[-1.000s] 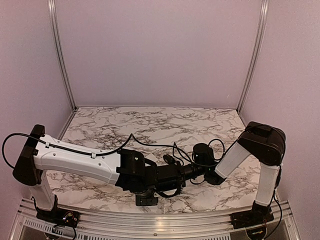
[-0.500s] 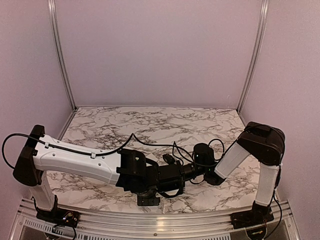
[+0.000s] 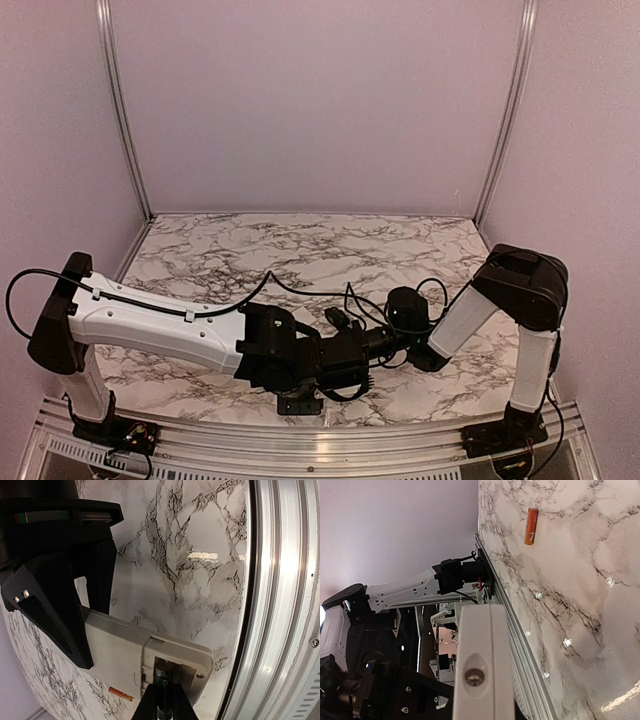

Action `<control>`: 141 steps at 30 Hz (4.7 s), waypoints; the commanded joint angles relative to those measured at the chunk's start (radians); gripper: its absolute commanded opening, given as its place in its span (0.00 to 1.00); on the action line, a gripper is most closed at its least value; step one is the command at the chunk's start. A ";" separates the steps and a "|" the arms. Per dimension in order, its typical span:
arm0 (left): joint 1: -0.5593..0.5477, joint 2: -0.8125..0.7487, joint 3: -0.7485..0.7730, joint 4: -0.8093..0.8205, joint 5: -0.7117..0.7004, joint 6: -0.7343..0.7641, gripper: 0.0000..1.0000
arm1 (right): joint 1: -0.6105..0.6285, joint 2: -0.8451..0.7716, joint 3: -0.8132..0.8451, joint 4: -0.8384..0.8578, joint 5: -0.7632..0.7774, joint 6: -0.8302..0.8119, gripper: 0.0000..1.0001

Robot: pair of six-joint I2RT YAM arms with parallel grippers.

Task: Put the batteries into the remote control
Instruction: Place the battery in the battery compartment, then load the battery into the battery compartment.

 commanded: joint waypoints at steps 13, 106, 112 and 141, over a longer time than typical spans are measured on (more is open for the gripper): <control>-0.009 0.031 0.022 0.025 -0.066 -0.011 0.29 | 0.017 0.006 0.000 0.127 0.000 0.038 0.00; 0.360 -0.468 -0.539 0.720 0.561 -0.623 0.13 | -0.092 -0.045 -0.010 0.351 0.077 0.153 0.00; 0.354 -0.456 -0.533 0.728 0.563 -0.623 0.10 | -0.092 -0.048 -0.013 0.354 0.077 0.154 0.00; 0.288 -0.309 -0.408 0.557 0.461 -0.575 0.05 | -0.092 -0.070 0.004 0.353 0.080 0.156 0.00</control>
